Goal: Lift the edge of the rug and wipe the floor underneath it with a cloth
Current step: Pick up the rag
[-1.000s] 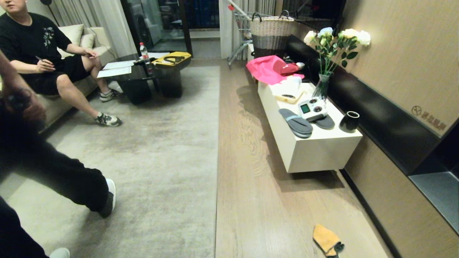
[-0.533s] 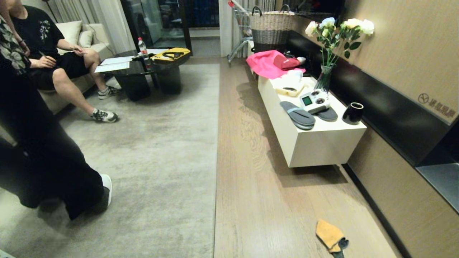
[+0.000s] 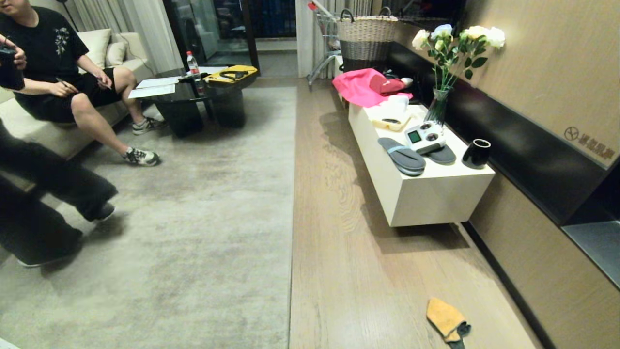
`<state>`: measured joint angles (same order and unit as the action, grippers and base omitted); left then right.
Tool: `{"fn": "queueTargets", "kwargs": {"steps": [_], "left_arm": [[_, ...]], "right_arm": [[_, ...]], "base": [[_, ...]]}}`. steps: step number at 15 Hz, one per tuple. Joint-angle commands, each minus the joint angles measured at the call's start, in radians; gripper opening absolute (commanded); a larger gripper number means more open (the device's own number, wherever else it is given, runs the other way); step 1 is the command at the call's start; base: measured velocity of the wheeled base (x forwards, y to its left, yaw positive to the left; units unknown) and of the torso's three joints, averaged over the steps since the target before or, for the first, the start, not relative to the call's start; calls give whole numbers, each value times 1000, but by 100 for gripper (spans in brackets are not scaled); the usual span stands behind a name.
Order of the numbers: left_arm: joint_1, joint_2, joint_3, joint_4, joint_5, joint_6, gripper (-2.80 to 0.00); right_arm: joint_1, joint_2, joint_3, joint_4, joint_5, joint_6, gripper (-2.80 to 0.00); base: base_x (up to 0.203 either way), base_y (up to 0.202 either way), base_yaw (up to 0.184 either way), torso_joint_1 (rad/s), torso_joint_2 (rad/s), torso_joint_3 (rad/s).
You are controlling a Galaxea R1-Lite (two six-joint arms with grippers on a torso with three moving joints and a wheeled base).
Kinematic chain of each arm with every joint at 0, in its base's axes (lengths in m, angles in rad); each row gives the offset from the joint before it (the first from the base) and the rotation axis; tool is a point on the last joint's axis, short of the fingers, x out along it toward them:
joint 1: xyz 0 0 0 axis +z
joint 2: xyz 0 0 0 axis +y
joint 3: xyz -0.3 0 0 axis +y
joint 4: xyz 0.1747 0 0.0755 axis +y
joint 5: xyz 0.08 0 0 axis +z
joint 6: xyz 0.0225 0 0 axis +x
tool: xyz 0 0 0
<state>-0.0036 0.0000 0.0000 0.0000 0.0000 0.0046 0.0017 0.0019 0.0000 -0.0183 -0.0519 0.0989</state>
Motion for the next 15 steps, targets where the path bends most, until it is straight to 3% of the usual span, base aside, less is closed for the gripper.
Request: {"fn": "queueTargets", "kwargs": {"steps": [1,15], "left_arm": [[1,1,0,0,0,0,-280],[1,0,0,0,0,0,-280]], "right_arm": [[0,0,0,-2,0,1,-280],[0,0,0,-2,-2,1,-280]], "base": [[0,0,0,0,0,0],[0,0,0,5,24,23]]}}
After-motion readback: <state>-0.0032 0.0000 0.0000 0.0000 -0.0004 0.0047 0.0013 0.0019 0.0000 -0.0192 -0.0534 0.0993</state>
